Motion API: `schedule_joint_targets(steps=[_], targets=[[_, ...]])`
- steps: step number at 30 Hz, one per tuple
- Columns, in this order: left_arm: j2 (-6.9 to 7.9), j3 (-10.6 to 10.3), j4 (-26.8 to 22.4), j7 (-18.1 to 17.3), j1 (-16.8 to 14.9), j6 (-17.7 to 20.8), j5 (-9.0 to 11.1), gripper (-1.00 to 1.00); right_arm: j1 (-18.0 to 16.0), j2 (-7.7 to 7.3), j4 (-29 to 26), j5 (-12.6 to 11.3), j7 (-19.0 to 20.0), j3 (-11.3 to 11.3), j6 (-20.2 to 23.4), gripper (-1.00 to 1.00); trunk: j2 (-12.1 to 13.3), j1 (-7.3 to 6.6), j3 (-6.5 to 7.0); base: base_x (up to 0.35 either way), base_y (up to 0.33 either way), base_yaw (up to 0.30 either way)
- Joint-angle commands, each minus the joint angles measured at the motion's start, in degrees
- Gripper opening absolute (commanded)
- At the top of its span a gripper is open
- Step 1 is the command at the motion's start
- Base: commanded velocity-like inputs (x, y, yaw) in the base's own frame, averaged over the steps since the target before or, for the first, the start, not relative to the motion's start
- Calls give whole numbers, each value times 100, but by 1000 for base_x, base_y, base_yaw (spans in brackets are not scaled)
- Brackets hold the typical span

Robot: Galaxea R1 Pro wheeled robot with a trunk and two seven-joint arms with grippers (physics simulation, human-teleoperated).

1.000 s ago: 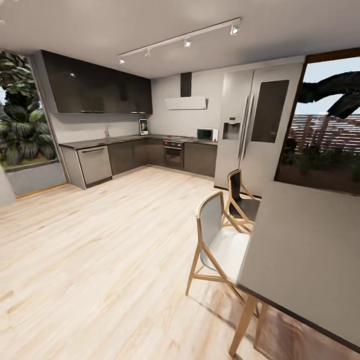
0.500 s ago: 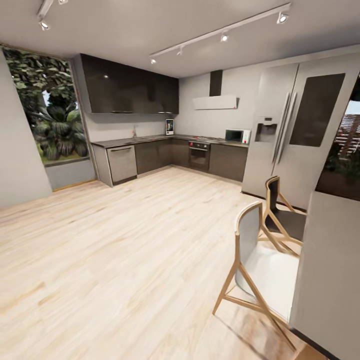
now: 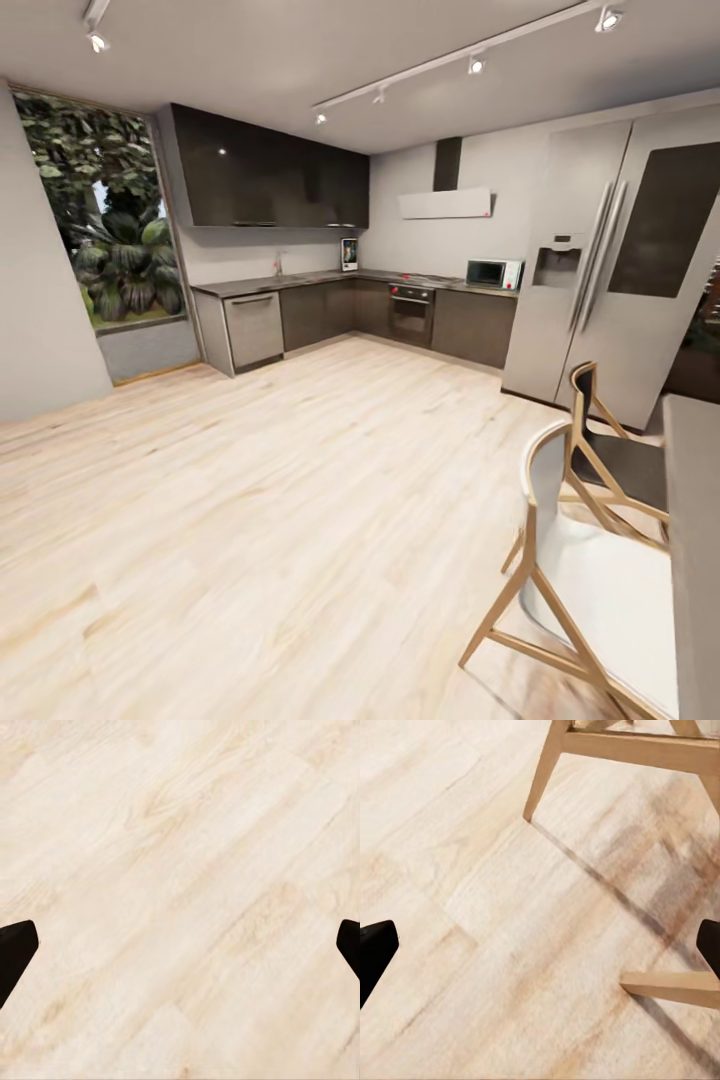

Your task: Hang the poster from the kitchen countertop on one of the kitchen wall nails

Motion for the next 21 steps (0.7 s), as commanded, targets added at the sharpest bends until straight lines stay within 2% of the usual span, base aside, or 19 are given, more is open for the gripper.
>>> schedule_joint_targets(steps=[1, 21], targets=[[-4, 13, -3, 0, 1, -11, -6, 100, -2, -1, 2, 5, -2, -2, -16, 100, -3, 3, -5, 283, 235, 0], [-4, 13, 2, 7, 1, -13, -6, 100, -2, -10, 10, 13, -2, -11, -16, 100, -3, 3, -5, 292, 207, 0]])
